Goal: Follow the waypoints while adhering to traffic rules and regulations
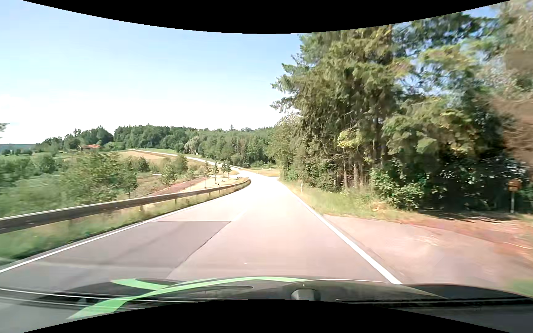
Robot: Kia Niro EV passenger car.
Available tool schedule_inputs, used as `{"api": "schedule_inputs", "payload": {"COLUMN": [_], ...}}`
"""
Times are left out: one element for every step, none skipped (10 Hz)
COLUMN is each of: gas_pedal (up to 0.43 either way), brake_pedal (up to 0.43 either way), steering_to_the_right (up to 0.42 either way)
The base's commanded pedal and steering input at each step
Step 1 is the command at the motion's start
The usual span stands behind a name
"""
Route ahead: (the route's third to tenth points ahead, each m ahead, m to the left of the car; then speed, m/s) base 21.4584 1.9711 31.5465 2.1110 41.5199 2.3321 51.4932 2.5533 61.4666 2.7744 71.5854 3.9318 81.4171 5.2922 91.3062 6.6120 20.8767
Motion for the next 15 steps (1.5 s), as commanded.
{"api": "schedule_inputs", "payload": {"gas_pedal": [0.0, 0.0, 0.0, 0.0, 0.0, 0.0, 0.0, 0.0, 0.0, 0.0, 0.0, 0.0, 0.0, 0.0, 0.0], "brake_pedal": [0.0, 0.0, 0.0, 0.0, 0.0, 0.0, 0.0, 0.0, 0.0, 0.0, 0.0, 0.0, 0.0, 0.0, 0.0], "steering_to_the_right": [-0.002, -0.002, -0.004, -0.005, -0.005, -0.006, -0.006, -0.007, -0.007, -0.006, -0.006, -0.007, -0.007, -0.007, -0.006]}}
